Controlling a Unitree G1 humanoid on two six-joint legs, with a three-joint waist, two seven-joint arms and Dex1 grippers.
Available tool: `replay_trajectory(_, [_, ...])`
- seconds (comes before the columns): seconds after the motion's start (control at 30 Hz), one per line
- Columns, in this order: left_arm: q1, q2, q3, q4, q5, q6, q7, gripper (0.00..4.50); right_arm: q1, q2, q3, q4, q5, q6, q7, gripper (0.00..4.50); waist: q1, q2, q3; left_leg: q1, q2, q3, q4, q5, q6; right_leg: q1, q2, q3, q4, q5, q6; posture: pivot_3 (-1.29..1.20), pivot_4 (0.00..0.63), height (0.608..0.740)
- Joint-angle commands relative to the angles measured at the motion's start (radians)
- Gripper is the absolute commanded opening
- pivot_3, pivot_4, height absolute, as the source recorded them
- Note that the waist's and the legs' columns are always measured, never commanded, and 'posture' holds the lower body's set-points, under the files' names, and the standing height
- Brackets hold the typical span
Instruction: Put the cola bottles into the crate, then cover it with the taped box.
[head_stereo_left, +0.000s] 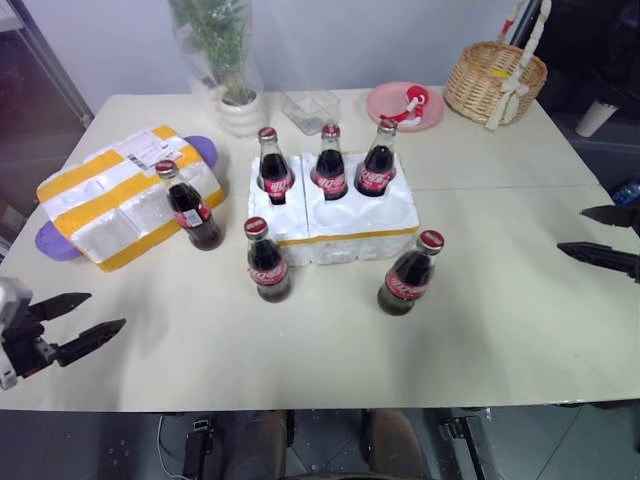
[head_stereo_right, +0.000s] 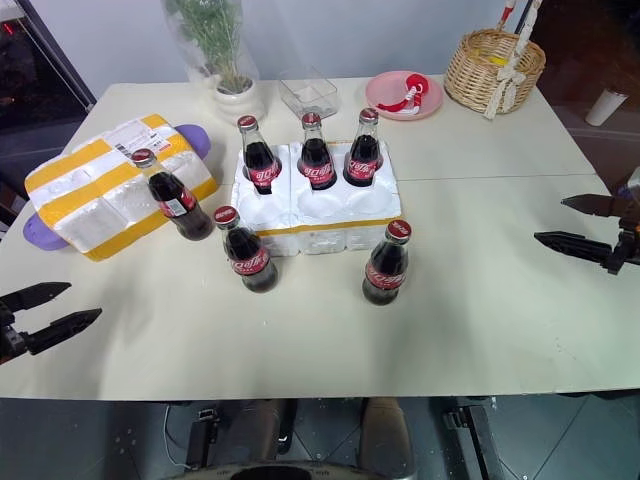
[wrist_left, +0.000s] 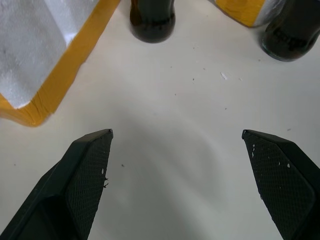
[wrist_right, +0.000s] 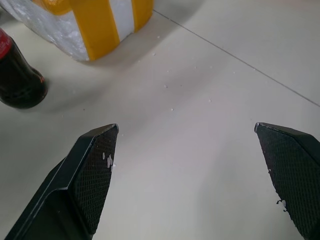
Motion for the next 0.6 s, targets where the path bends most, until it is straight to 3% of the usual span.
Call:
replay_trajectory(0.03, [-0.016,0.012,-0.005,0.009,0.009,-0.019,-0.009,4.34,0.006,-0.008,-0.043,-0.009,0.014,-0.011,-0.005,4.50,0.000,0.000,0.000,0.000,0.000,0.000,0.000,0.000,0.000,0.000,0.000,0.000,0.000,0.000,0.000,0.00,0.150,0.737])
replay_trajectory(0.6, [-0.131,0.009,-0.040,0.043,-0.043,0.054,0.014,4.43,0.028,-0.017,-0.098,-0.037,0.046,0.045,-0.030,4.50,0.000,0.000,0.000,0.001,0.000,0.000,0.000,0.000,0.000,0.001,0.000,0.000,0.001,0.000,0.000,0.00,0.150,0.737])
